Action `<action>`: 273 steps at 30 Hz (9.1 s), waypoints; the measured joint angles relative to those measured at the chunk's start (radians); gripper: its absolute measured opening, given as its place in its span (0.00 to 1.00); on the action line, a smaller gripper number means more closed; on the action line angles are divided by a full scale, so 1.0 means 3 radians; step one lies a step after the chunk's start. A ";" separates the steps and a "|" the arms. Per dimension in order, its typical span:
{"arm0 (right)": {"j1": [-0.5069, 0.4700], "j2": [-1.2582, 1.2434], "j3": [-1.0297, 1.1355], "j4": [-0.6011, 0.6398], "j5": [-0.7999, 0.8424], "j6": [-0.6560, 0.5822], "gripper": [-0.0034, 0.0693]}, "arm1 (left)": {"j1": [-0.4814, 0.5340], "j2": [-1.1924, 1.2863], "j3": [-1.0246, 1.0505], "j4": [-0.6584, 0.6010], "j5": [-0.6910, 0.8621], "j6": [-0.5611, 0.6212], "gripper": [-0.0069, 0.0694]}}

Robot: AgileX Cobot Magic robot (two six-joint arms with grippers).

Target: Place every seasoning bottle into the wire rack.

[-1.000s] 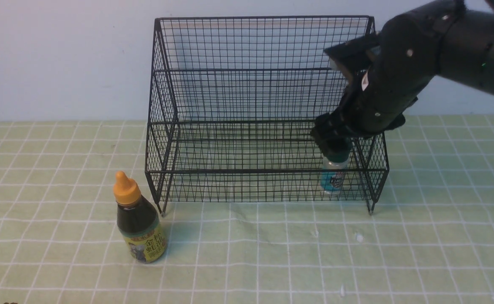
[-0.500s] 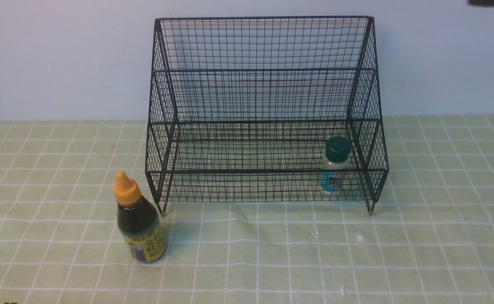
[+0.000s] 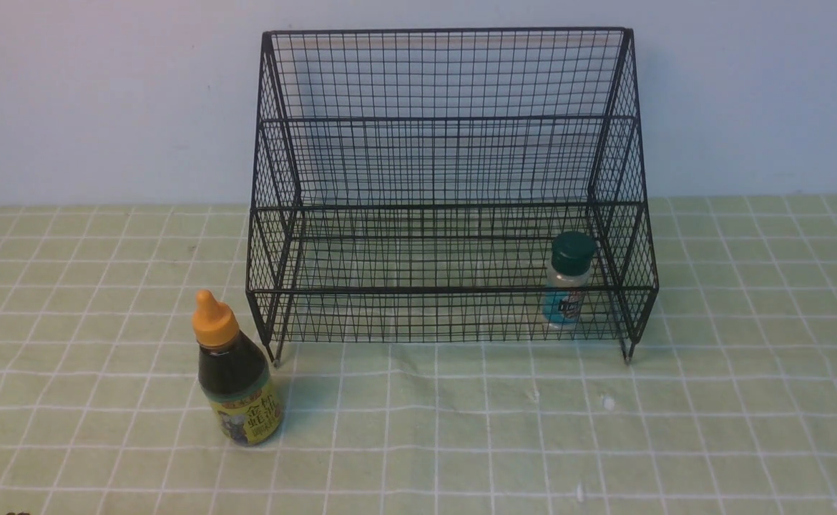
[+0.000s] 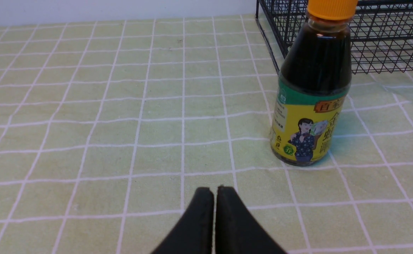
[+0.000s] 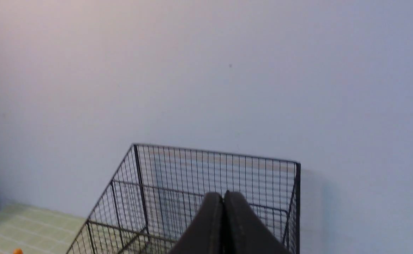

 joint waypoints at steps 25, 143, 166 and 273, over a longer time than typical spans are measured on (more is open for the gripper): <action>0.0000 -0.0575 0.0767 0.0032 0.0337 0.0018 0.03 | 0.0000 0.0000 0.0000 0.0000 0.0000 0.0000 0.08; -0.1439 -0.1096 0.2301 0.0633 -0.0060 -0.0918 0.03 | -0.0374 0.4461 -0.4410 -0.0368 0.2809 0.0386 0.08; -0.1439 -0.1096 0.2301 0.0633 -0.0060 -0.0941 0.03 | -0.0615 0.5215 -0.4413 0.0008 0.2230 0.0312 0.94; -0.1439 -0.1096 0.2301 0.0633 -0.0060 -0.0949 0.03 | -0.0875 0.4895 -0.6285 0.0640 0.2896 0.0181 0.08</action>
